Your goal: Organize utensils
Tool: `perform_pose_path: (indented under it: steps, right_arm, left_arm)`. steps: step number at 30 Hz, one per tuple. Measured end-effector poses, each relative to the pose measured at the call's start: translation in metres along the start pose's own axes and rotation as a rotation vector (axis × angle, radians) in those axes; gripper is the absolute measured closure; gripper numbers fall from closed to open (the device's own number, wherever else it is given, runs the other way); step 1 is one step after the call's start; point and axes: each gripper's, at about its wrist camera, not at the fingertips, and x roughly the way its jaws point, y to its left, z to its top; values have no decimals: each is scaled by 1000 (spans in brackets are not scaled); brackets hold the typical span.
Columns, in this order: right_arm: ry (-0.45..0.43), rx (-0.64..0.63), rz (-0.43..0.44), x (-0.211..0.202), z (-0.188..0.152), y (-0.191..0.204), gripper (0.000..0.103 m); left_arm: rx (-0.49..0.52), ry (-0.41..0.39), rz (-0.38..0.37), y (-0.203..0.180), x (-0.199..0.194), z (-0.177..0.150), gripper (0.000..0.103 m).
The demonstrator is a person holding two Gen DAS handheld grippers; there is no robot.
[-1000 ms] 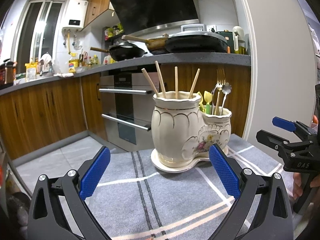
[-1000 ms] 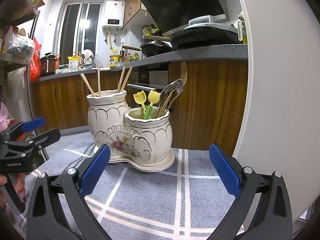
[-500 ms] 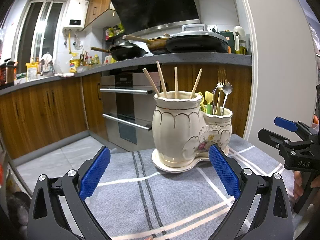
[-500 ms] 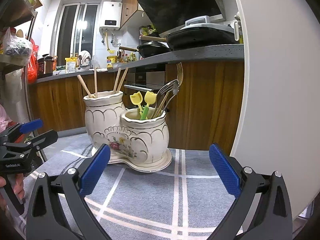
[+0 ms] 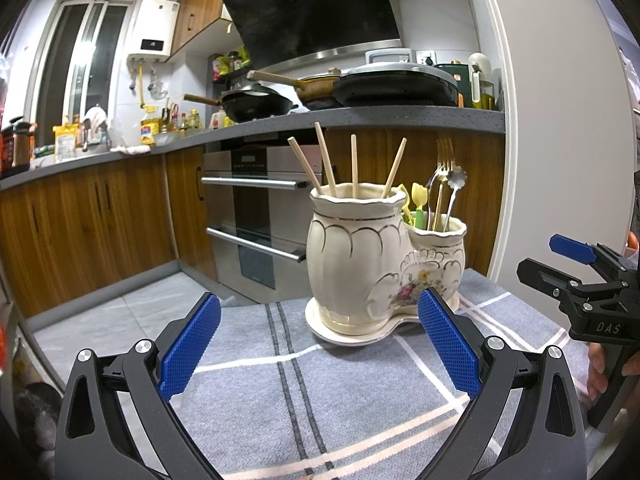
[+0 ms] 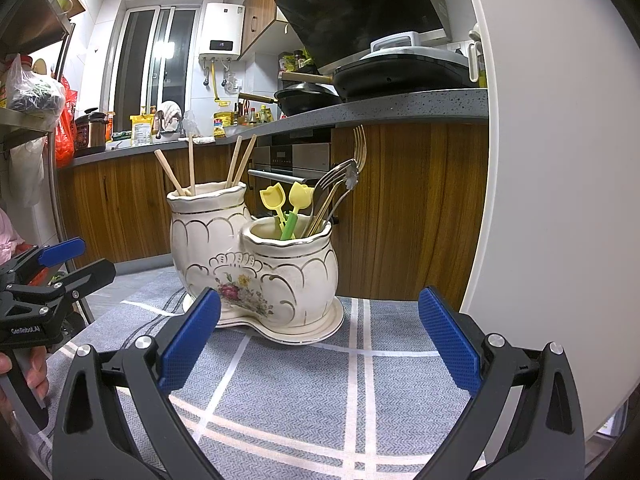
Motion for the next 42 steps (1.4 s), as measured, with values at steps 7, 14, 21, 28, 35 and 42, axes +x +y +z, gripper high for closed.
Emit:
perform_pose_path:
  steps: [7, 14, 21, 28, 35, 42]
  right_arm:
    - [0, 0, 0, 0, 0, 0, 5]
    - [0, -1, 0, 0, 0, 0, 5]
    - [0, -1, 0, 0, 0, 0, 5]
    - [0, 0, -2, 0, 0, 0, 5]
    - [0, 0, -2, 0, 0, 0, 5]
    - [0, -1, -2, 0, 0, -1, 5]
  left_arm:
    - [-1, 0, 4, 1, 0, 0, 5]
    - [-4, -2, 11, 4, -2, 0, 5]
    - [-4, -2, 11, 4, -2, 0, 5]
    - [-4, -1, 11, 4, -2, 0, 5]
    - [-4, -1, 11, 4, -2, 0, 5]
    - [-16, 3, 44, 7, -2, -1, 5]
